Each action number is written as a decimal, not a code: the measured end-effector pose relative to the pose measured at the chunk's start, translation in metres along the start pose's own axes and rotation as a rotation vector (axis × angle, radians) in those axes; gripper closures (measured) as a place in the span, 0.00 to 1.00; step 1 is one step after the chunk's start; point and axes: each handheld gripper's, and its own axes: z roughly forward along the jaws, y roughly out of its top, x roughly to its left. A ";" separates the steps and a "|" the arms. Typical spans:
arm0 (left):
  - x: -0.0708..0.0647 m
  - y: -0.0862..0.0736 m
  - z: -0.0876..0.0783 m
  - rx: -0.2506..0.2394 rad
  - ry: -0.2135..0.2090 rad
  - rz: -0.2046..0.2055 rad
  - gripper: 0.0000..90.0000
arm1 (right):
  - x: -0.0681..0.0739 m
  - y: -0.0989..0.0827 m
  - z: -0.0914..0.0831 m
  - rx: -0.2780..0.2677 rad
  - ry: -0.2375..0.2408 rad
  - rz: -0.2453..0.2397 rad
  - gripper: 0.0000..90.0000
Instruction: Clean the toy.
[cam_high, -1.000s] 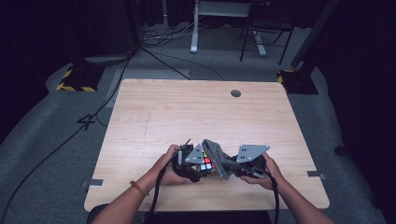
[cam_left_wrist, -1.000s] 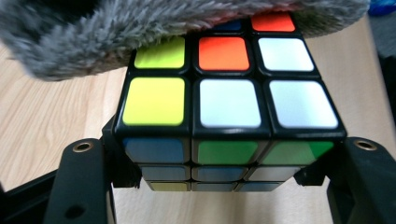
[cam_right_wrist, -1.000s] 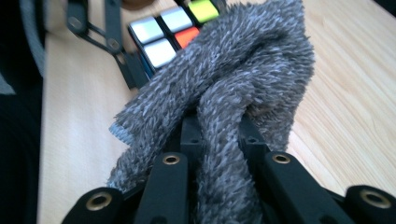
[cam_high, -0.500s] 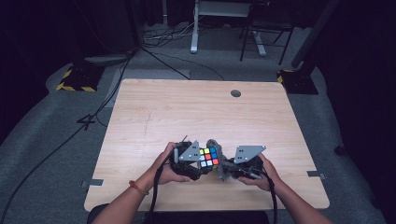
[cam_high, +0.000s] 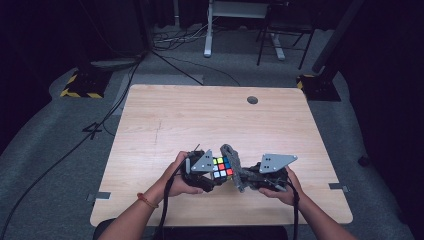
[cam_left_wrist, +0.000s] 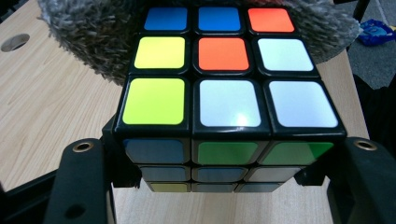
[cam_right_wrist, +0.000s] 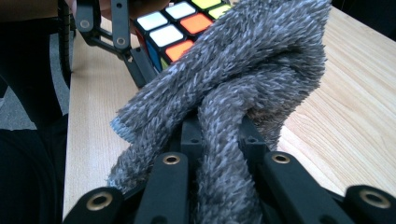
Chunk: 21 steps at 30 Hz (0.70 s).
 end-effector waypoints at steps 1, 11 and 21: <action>0.000 0.000 0.000 0.000 -0.001 0.003 0.38 | 0.000 0.000 0.000 -0.002 -0.001 -0.002 0.87; -0.001 0.002 0.000 -0.026 -0.036 -0.001 0.38 | -0.004 -0.002 0.007 0.029 -0.025 0.005 0.87; 0.004 -0.003 -0.001 -0.017 -0.043 -0.012 0.38 | -0.001 -0.005 0.009 0.035 0.026 -0.007 0.87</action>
